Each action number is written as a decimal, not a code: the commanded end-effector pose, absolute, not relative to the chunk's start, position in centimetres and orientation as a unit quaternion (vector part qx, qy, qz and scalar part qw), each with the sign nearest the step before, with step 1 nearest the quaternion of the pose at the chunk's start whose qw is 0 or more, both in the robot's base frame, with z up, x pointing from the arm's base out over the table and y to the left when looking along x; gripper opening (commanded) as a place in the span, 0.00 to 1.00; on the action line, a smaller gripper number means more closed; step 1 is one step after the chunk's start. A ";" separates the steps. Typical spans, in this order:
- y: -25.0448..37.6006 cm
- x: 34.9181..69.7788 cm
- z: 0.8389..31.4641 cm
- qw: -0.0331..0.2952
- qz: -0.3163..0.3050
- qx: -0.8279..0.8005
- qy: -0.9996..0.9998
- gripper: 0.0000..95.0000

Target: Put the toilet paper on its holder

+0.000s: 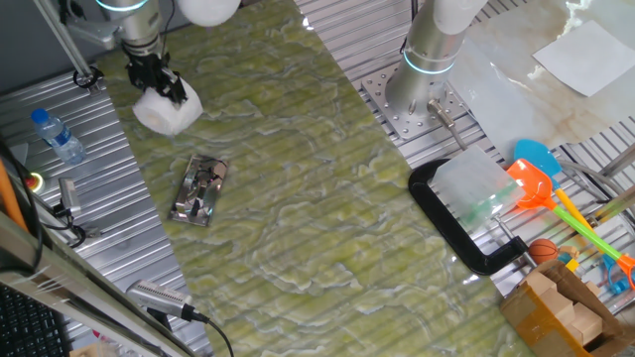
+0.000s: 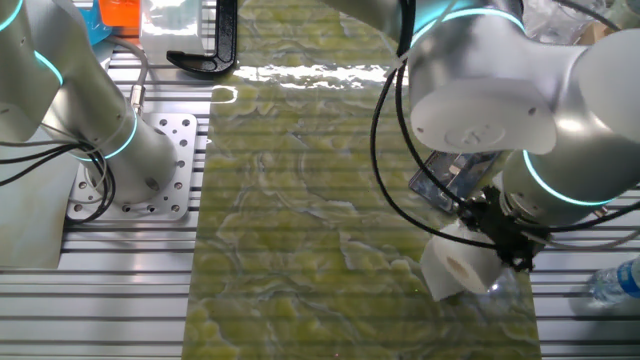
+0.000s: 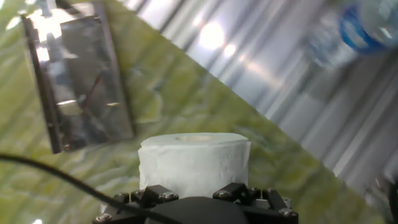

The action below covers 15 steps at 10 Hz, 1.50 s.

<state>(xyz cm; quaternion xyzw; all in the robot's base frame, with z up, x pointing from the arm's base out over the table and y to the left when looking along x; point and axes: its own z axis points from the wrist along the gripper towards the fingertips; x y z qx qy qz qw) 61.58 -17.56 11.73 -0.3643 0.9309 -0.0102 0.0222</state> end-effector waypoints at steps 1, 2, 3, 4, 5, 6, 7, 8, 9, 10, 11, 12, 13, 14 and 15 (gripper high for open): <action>-15.4 62.1 11.1 0.022 0.023 -0.406 0.913 0.00; -14.7 62.0 11.0 0.017 0.024 -0.422 0.906 0.00; -14.2 62.0 10.9 0.013 0.026 -0.432 0.901 0.00; -13.6 61.9 10.7 -0.002 0.026 -0.448 0.893 0.00; -13.3 61.4 10.3 -0.013 0.029 -0.460 0.888 0.00; -13.2 60.7 9.8 -0.012 0.034 -0.470 0.882 0.00; -13.2 60.2 9.7 -0.013 0.034 -0.478 0.878 0.00; -13.3 59.7 9.7 -0.022 0.033 -0.480 0.876 0.00; -13.4 59.2 9.8 -0.030 0.030 -0.481 0.876 0.00; -13.5 58.5 9.8 -0.036 0.029 -0.480 0.876 0.00; -13.6 57.9 9.7 -0.041 0.027 -0.477 0.877 0.00; -13.7 57.2 9.8 -0.043 0.027 -0.469 0.882 0.00; -13.7 56.6 10.1 -0.045 0.024 -0.465 0.884 0.00; -13.7 56.1 10.3 -0.047 0.024 -0.463 0.885 0.00; -13.7 55.4 10.6 -0.047 0.024 -0.459 0.887 0.00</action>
